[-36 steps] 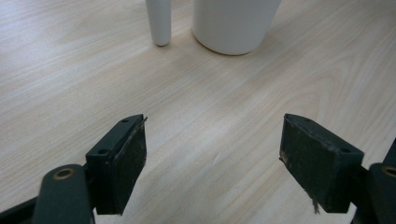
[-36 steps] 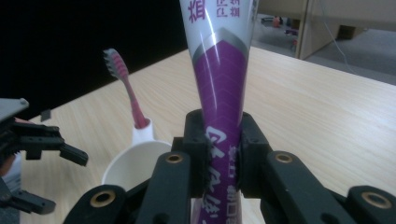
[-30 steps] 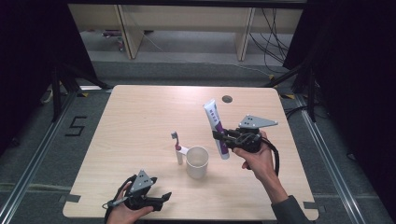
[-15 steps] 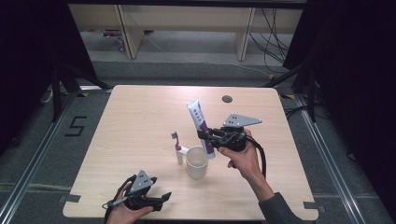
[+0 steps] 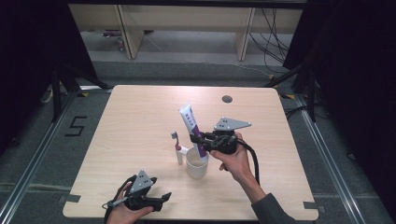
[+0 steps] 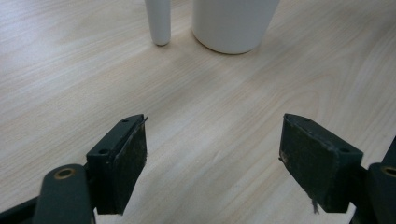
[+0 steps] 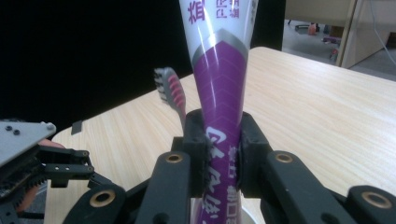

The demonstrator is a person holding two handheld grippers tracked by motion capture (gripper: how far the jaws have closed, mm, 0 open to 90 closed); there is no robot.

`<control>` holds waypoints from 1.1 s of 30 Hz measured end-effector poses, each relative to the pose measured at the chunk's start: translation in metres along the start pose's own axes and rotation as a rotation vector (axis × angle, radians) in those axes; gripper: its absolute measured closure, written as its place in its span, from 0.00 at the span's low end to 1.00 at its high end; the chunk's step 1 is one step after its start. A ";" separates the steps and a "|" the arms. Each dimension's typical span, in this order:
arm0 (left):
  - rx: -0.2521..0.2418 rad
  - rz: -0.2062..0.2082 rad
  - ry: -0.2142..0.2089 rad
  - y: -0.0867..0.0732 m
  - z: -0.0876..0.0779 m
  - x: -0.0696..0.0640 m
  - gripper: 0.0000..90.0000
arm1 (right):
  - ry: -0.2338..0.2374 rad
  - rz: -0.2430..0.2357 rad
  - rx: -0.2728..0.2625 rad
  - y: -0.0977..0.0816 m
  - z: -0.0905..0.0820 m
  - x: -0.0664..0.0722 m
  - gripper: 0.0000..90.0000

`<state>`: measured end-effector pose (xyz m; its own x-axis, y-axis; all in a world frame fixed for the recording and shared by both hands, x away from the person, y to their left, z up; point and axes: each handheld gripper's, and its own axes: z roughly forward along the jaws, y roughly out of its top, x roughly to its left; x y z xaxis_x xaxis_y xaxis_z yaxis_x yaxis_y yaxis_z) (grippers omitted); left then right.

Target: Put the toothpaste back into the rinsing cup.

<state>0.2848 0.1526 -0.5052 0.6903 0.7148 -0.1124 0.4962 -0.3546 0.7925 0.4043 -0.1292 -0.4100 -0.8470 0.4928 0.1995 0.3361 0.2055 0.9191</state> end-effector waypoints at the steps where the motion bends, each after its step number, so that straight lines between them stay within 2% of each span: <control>1: 0.005 0.011 0.000 0.000 0.000 0.001 0.25 | -0.008 0.006 0.002 -0.002 0.000 0.001 0.86; 3: 0.007 0.013 -0.003 0.000 0.000 0.001 0.25 | 0.004 -0.013 -0.003 -0.005 0.004 -0.001 0.86; 4: 0.001 -0.001 -0.002 0.000 0.001 0.000 0.26 | -0.002 0.007 0.004 -0.007 0.004 -0.001 0.86; 5: 0.011 0.011 -0.003 0.000 0.000 0.000 0.26 | 0.004 0.004 0.002 -0.009 0.006 -0.001 0.86; 6: 0.007 0.010 0.001 0.000 0.000 0.000 0.26 | 0.003 0.026 0.009 -0.011 0.007 0.000 0.86; 7: 0.008 0.013 0.000 0.001 0.000 0.001 0.26 | -0.010 -0.009 0.014 -0.012 0.007 -0.002 0.86; 8: 0.006 0.012 -0.004 0.000 0.000 0.001 0.26 | 0.008 0.012 0.017 -0.014 0.009 -0.001 0.86; 9: 0.000 -0.001 -0.001 0.000 0.000 0.000 0.26 | 0.009 -0.005 0.011 -0.016 0.011 -0.003 0.86; 11: 0.000 0.000 0.000 0.000 0.000 0.000 0.26 | 0.006 -0.013 0.034 -0.018 0.012 -0.002 0.86; 12: 0.008 0.014 0.000 0.000 0.000 0.001 0.26 | -0.003 -0.011 0.035 -0.019 0.012 -0.002 0.86; 13: 0.008 0.013 0.000 0.000 0.000 0.001 0.26 | 0.010 -0.002 0.037 -0.020 0.013 -0.002 0.86; 14: 0.010 0.013 0.001 0.000 0.000 0.001 0.26 | -0.001 -0.012 0.035 -0.021 0.014 -0.002 0.86; 15: -0.002 -0.002 0.001 0.000 0.000 -0.001 0.26 | 0.004 0.013 0.046 -0.023 0.015 0.000 0.86; 16: 0.006 0.007 -0.001 0.000 0.000 0.000 0.26 | -0.004 0.014 0.054 -0.023 0.015 0.000 0.86; 17: 0.010 0.014 0.000 0.000 -0.001 0.001 0.26 | -0.003 -0.024 0.046 -0.024 0.016 -0.002 0.86; 19: 0.011 0.014 0.001 0.000 0.000 0.001 0.26 | 0.007 0.003 0.054 -0.027 0.017 0.000 0.86; 21: 0.012 0.014 -0.001 0.000 -0.001 0.000 0.26 | 0.005 0.002 0.066 -0.028 0.019 0.001 0.86; 22: 0.004 0.007 0.000 0.000 0.000 0.000 0.26 | 0.000 -0.026 0.068 -0.029 0.019 0.000 0.86; 25: 0.012 0.016 0.001 0.000 0.000 0.000 0.26 | 0.003 -0.012 0.076 -0.032 0.021 0.000 0.86; 27: 0.012 0.014 0.000 0.000 -0.001 0.000 0.26 | 0.003 -0.037 0.079 -0.034 0.022 -0.001 0.86; 28: 0.011 0.014 -0.001 0.000 0.000 0.001 0.26 | -0.013 -0.017 0.097 -0.034 0.021 0.001 0.86; 29: 0.008 0.013 -0.001 0.000 0.000 0.001 0.26 | -0.006 -0.043 0.094 -0.035 0.022 0.000 0.86; 31: 0.002 0.001 -0.001 0.000 0.000 0.000 0.26 | -0.026 -0.058 0.087 -0.036 0.022 -0.001 0.86; 32: 0.002 0.001 -0.002 0.000 0.000 0.000 0.26 | -0.001 -0.032 0.097 -0.036 0.023 0.001 0.85; 33: 0.010 0.013 -0.001 0.000 0.000 0.001 0.26 | -0.009 -0.035 0.103 -0.036 0.022 0.001 0.85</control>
<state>0.2853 0.1530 -0.5050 0.6971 0.7095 -0.1031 0.4928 -0.3697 0.7877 0.4002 -0.1174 -0.4499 -0.8551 0.4917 0.1646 0.3477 0.3082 0.8855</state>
